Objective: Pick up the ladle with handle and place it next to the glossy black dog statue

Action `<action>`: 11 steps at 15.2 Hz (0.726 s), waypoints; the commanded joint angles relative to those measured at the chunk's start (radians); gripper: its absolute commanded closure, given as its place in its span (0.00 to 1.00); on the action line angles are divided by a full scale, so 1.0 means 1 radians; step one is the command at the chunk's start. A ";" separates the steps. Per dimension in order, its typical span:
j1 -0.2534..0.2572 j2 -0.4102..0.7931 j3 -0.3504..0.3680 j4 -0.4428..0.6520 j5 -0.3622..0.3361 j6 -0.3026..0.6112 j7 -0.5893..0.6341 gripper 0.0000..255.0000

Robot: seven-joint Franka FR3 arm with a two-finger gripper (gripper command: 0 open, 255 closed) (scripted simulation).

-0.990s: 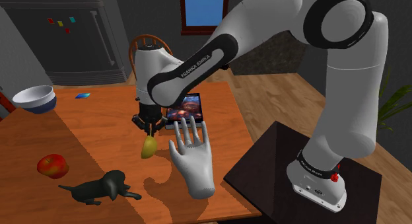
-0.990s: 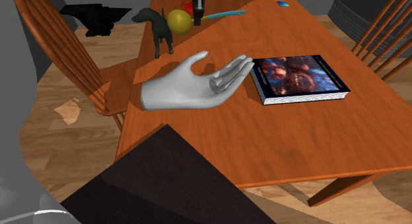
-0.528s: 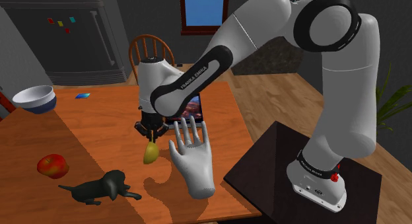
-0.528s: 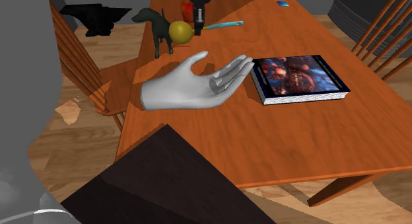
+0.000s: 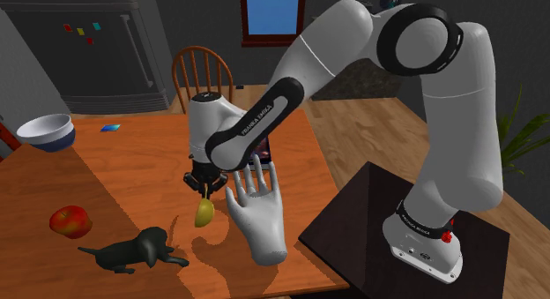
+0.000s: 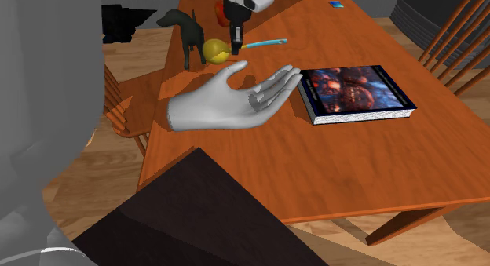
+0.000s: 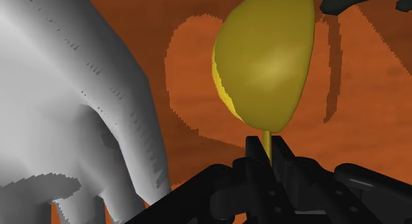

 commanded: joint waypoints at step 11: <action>0.031 0.122 -0.038 0.006 -0.036 0.116 0.011 1.00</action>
